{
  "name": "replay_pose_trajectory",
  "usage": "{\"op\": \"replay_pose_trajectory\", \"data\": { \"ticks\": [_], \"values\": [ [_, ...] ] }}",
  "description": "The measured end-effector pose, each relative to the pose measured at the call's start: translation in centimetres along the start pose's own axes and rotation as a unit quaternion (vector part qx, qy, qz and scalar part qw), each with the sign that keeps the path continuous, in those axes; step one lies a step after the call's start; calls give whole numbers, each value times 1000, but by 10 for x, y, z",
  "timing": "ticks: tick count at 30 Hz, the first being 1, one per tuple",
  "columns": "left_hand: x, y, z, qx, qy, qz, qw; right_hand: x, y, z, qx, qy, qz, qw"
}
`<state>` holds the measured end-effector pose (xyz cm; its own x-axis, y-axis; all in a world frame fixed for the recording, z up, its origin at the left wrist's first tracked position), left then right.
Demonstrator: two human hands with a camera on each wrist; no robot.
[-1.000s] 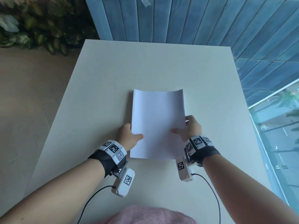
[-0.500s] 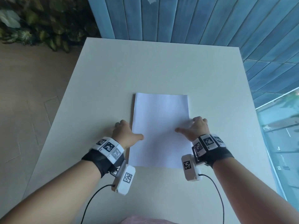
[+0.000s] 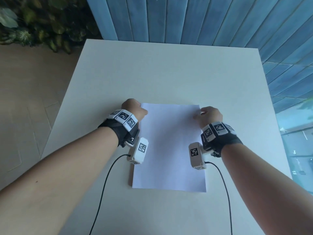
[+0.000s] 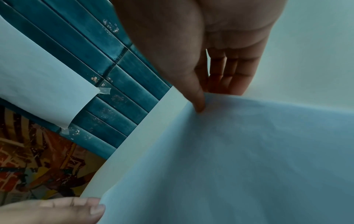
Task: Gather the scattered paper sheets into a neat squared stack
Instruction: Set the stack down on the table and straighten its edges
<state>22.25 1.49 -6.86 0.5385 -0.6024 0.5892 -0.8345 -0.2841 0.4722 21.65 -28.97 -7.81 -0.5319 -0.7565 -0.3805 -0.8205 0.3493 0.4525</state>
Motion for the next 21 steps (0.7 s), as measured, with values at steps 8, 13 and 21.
{"op": "replay_pose_trajectory", "data": {
  "ticks": [8, 13, 21],
  "values": [
    [-5, -13, -1, 46, 2, 18, 999, 4, -3, 0, 18, -18, 12, 1000],
    [-5, -10, 0, 41, 14, 27, 999, 3, 0, -1, 34, -9, 8, 999],
    [-5, 17, -4, 1, 38, 3, 999, 7, 14, -2, 26, -34, -2, 999]
  ]
}}
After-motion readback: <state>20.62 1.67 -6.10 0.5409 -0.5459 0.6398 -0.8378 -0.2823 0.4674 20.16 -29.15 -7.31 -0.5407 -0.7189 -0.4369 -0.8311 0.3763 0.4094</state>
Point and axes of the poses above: each hand's wrist, its own y-axis away from the middle knuckle, its own z-axis out of the palm, x = y × z, the point moved 9 cm from there along -y, towards the middle knuckle, and after that the axes turned 11 degrees about y, right-handed, at the moved point
